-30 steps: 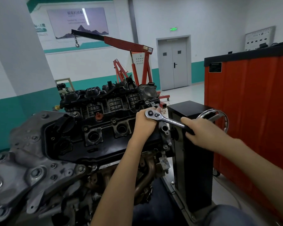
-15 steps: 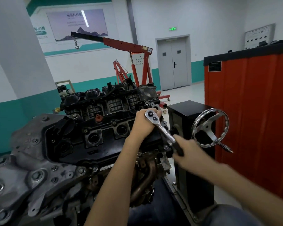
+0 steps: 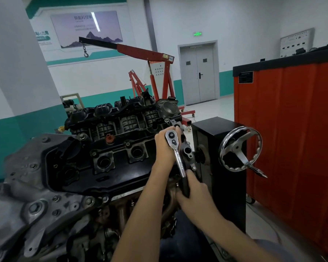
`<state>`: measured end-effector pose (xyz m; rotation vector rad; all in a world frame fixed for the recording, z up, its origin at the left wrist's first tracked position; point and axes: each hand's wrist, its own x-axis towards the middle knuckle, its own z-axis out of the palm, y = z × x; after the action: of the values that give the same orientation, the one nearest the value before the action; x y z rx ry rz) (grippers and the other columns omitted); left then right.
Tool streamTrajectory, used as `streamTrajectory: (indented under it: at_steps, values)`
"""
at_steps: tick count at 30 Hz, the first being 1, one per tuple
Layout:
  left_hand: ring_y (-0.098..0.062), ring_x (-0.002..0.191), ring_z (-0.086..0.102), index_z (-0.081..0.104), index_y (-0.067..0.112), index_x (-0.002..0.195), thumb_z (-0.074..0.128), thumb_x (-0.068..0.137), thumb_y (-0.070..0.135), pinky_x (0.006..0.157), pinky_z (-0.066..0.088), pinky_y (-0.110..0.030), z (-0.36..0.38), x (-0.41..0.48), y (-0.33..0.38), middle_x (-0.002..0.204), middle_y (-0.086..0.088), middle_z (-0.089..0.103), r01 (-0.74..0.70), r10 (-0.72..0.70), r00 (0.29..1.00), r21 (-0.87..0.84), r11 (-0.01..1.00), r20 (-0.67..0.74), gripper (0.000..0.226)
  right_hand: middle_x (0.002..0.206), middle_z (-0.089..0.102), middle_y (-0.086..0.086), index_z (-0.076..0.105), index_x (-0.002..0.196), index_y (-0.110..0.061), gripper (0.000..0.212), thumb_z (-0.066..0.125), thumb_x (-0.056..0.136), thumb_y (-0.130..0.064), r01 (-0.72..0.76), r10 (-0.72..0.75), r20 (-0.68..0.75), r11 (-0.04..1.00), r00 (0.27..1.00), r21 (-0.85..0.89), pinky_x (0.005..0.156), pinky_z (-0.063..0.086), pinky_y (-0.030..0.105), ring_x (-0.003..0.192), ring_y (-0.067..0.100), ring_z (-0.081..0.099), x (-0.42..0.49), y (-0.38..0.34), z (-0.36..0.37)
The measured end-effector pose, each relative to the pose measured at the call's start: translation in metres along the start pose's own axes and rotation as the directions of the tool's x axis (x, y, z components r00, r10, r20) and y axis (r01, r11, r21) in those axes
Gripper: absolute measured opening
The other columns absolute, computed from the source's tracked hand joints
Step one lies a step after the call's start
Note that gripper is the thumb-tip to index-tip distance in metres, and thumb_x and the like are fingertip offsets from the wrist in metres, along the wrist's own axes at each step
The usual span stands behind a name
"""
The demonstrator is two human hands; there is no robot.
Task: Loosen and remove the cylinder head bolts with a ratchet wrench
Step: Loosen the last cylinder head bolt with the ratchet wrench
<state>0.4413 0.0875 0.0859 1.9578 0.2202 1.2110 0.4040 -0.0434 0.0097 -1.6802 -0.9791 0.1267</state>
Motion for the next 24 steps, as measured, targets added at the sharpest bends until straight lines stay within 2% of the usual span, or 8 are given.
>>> streamTrajectory:
  at_steps: [6, 9, 11, 14, 16, 19, 22, 24]
  values:
    - [-0.006, 0.045, 0.027, 0.028, 0.025, 0.049, 0.061, 0.094, 0.019, 0.049, 0.026, -0.017, -0.021, 0.007, 0.001, 0.042, 0.010, 0.030, 0.085, -0.094, 0.967, 0.047, 0.995, 0.238, 0.057, 0.061, 0.051, -0.001, 0.046, 0.083, -0.018, 0.018, 0.058, 0.081, -0.005, 0.140, -0.110, 0.121, 0.951, 0.987, -0.276, 0.048, 0.040, 0.019, 0.049, 0.007, 0.047, 0.025, 0.008, -0.053]
    - [-0.002, 0.050, 0.036, 0.048, 0.033, 0.044, 0.060, 0.092, 0.009, 0.055, 0.032, -0.018, -0.019, 0.002, 0.000, 0.045, 0.010, 0.044, 0.049, -0.054, 0.973, 0.029, 0.998, 0.223, 0.055, 0.068, 0.054, -0.003, 0.047, 0.091, -0.024, 0.018, 0.058, 0.085, -0.011, 0.227, -0.114, 0.223, 0.776, 0.968, -0.588, 0.053, 0.047, 0.027, 0.058, 0.010, 0.057, 0.059, 0.008, -0.106]
    - [-0.002, 0.059, 0.046, 0.065, 0.036, 0.060, 0.057, 0.085, -0.002, 0.061, 0.038, -0.021, -0.018, -0.003, -0.001, 0.055, 0.009, 0.058, 0.030, -0.028, 0.980, -0.008, 1.000, 0.197, 0.046, 0.072, 0.057, 0.002, 0.046, 0.094, -0.018, 0.013, 0.056, 0.087, -0.014, 0.279, -0.140, 0.246, 0.619, 0.959, -0.734, 0.061, 0.049, 0.036, 0.067, 0.021, 0.060, 0.082, 0.003, -0.128]
    - [-0.008, 0.062, 0.046, 0.063, 0.028, 0.064, 0.056, 0.087, -0.001, 0.064, 0.039, -0.027, -0.016, -0.004, -0.004, 0.058, 0.009, 0.055, 0.031, -0.021, 0.985, -0.054, 0.998, 0.174, 0.038, 0.073, 0.056, 0.002, 0.045, 0.095, -0.014, 0.013, 0.055, 0.087, -0.014, 0.272, -0.169, 0.213, 0.570, 0.962, -0.775, 0.062, 0.047, 0.034, 0.069, 0.023, 0.058, 0.088, 0.003, -0.128]
    - [-0.012, 0.062, 0.042, 0.051, 0.022, 0.057, 0.055, 0.093, 0.003, 0.064, 0.037, -0.030, -0.012, -0.005, -0.005, 0.056, 0.006, 0.048, 0.044, -0.030, 0.988, -0.092, 0.995, 0.152, 0.040, 0.070, 0.053, -0.001, 0.044, 0.092, -0.018, 0.016, 0.057, 0.086, -0.012, 0.203, -0.166, 0.120, 0.695, 0.979, -0.690, 0.057, 0.044, 0.029, 0.064, 0.020, 0.055, 0.067, 0.010, -0.108]
    - [-0.013, 0.058, 0.035, 0.037, 0.021, 0.054, 0.057, 0.097, 0.013, 0.058, 0.031, -0.028, -0.002, -0.008, -0.003, 0.054, 0.004, 0.039, 0.063, -0.054, 0.996, -0.148, 0.987, 0.066, 0.048, 0.062, 0.052, -0.001, 0.049, 0.086, -0.013, 0.015, 0.061, 0.081, -0.006, 0.062, -0.054, 0.039, 0.964, 0.998, -0.259, 0.049, 0.041, 0.024, 0.054, 0.014, 0.051, 0.020, 0.012, -0.053]
    - [-0.010, 0.057, 0.028, 0.033, 0.014, 0.058, 0.057, 0.097, 0.011, 0.057, 0.029, -0.026, 0.003, -0.007, 0.000, 0.058, -0.003, 0.031, 0.036, -0.036, 0.999, -0.152, 0.988, 0.008, 0.045, 0.064, 0.055, 0.003, 0.053, 0.091, -0.015, 0.014, 0.061, 0.081, -0.010, -0.026, 0.017, 0.055, 0.986, 0.998, 0.167, 0.047, 0.042, 0.022, 0.051, 0.010, 0.050, -0.001, 0.000, 0.007]
    - [-0.006, 0.053, 0.026, 0.031, 0.015, 0.058, 0.056, 0.097, 0.011, 0.056, 0.029, -0.024, -0.001, -0.004, 0.001, 0.056, 0.001, 0.030, 0.022, -0.021, 1.000, -0.097, 0.995, 0.011, 0.046, 0.069, 0.059, 0.008, 0.052, 0.092, -0.015, 0.014, 0.059, 0.081, -0.009, -0.055, 0.048, 0.035, 0.971, 0.998, 0.235, 0.049, 0.044, 0.025, 0.052, 0.013, 0.053, 0.000, -0.006, 0.021]
